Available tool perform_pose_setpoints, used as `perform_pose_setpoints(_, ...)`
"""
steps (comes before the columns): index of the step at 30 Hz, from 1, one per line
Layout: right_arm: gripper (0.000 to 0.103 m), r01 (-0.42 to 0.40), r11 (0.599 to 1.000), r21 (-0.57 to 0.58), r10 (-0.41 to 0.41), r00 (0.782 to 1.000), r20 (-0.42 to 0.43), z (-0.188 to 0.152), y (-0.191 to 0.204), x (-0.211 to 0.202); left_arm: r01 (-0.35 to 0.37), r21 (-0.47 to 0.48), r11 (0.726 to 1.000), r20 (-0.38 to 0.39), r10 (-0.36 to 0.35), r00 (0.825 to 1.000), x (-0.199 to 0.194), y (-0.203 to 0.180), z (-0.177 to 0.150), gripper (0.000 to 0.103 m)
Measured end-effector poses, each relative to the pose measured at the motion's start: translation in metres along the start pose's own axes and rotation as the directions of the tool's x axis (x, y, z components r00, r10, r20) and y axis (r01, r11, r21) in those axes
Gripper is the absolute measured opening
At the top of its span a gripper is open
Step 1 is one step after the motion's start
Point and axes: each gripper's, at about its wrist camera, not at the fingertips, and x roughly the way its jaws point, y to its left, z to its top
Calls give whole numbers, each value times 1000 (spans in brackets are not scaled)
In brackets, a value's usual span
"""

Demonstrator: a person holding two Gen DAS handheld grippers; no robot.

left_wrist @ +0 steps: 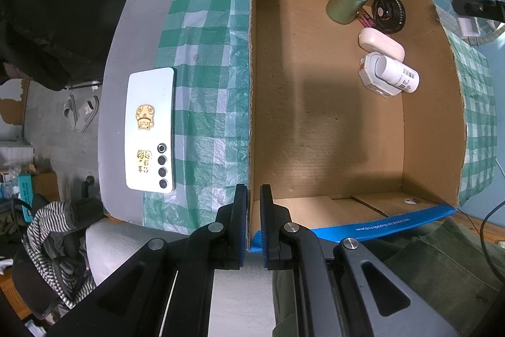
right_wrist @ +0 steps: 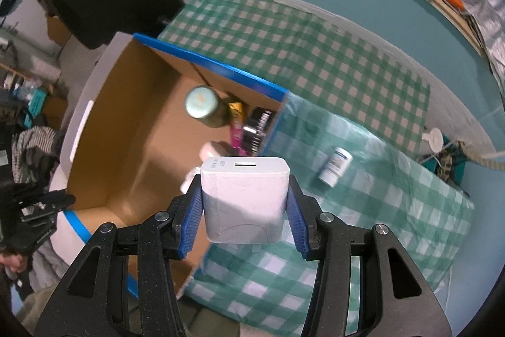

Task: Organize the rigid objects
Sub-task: 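Carry the white charger block into the box and release it by the tin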

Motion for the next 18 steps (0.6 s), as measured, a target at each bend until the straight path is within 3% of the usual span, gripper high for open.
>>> perform_pose_setpoints(18, 49, 8, 993, -121, -15, 998, -54, 17, 46, 46, 5, 6, 1000, -2, -5, 1000, 0, 0, 1, 7)
